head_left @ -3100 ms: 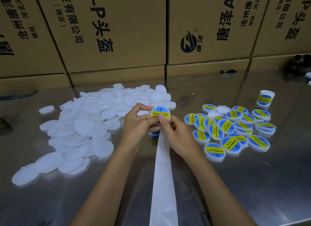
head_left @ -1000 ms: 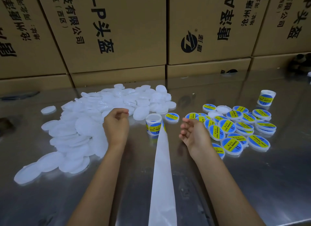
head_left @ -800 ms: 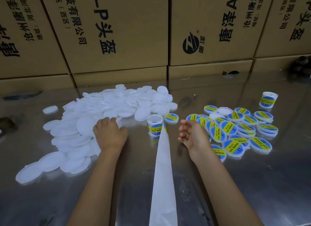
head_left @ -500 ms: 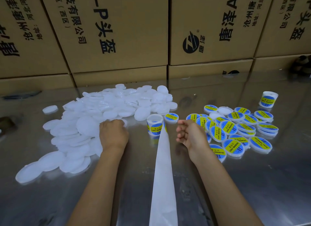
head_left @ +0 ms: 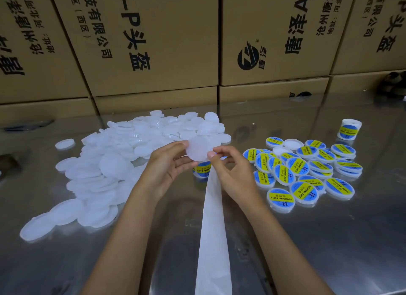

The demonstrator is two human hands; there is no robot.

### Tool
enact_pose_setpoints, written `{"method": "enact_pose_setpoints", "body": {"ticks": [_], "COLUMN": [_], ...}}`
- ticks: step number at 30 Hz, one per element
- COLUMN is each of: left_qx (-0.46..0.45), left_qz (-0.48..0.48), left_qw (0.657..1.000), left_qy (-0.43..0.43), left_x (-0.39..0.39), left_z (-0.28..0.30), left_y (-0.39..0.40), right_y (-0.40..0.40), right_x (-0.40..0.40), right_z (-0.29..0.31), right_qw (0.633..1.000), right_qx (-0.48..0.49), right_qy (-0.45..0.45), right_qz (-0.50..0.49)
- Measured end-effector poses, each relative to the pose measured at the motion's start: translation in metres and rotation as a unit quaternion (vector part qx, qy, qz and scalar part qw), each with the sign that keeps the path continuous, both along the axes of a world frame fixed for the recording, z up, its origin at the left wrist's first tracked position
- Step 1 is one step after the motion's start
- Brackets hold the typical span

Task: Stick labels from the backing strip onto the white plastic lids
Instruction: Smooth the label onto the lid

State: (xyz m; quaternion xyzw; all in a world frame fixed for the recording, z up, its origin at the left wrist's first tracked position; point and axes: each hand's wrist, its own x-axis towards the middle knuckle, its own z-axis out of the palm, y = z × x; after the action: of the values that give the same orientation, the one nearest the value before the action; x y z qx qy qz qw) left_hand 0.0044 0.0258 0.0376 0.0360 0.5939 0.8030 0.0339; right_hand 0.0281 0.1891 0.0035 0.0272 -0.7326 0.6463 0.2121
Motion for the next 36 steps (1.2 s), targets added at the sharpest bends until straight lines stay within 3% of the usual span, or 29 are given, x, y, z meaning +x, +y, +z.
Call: {"method": "enact_pose_setpoints", "body": {"ticks": [7, 12, 16, 19, 22, 27, 33, 36], "left_qx": [-0.036, -0.096, -0.071, -0.082, -0.094, -0.124, -0.057, -0.03], "left_qz": [-0.041, 0.02, 0.062, 0.077, 0.085, 0.131, 0.183, 0.12], "left_qw": [0.998, 0.994, 0.995, 0.994, 0.992, 0.983, 0.981, 0.992], "left_qy": [0.022, 0.043, 0.018, 0.011, 0.017, 0.019, 0.02, 0.018], "left_x": [0.006, 0.004, 0.001, -0.001, -0.003, -0.009, -0.008, -0.006], "left_z": [0.002, -0.003, -0.005, -0.007, -0.01, -0.015, -0.014, -0.008], "left_y": [0.013, 0.016, 0.013, 0.011, 0.012, 0.013, 0.011, 0.01], "right_y": [0.001, 0.001, 0.01, 0.009, 0.004, 0.003, 0.004, 0.003], "right_x": [-0.001, -0.003, -0.01, -0.013, -0.012, -0.012, -0.012, -0.012], "right_z": [-0.002, -0.004, -0.012, -0.019, -0.023, -0.021, -0.021, -0.021], "right_qw": [0.999, 0.998, 0.997, 0.985, 0.98, 0.989, 0.986, 0.985], "right_qx": [0.021, 0.04, 0.067, 0.11, 0.147, 0.104, 0.133, 0.149], "right_qy": [0.031, 0.038, -0.041, -0.123, -0.115, -0.101, -0.097, -0.092], "right_qz": [-0.007, -0.004, -0.02, 0.042, 0.06, 0.039, 0.009, 0.004]}}
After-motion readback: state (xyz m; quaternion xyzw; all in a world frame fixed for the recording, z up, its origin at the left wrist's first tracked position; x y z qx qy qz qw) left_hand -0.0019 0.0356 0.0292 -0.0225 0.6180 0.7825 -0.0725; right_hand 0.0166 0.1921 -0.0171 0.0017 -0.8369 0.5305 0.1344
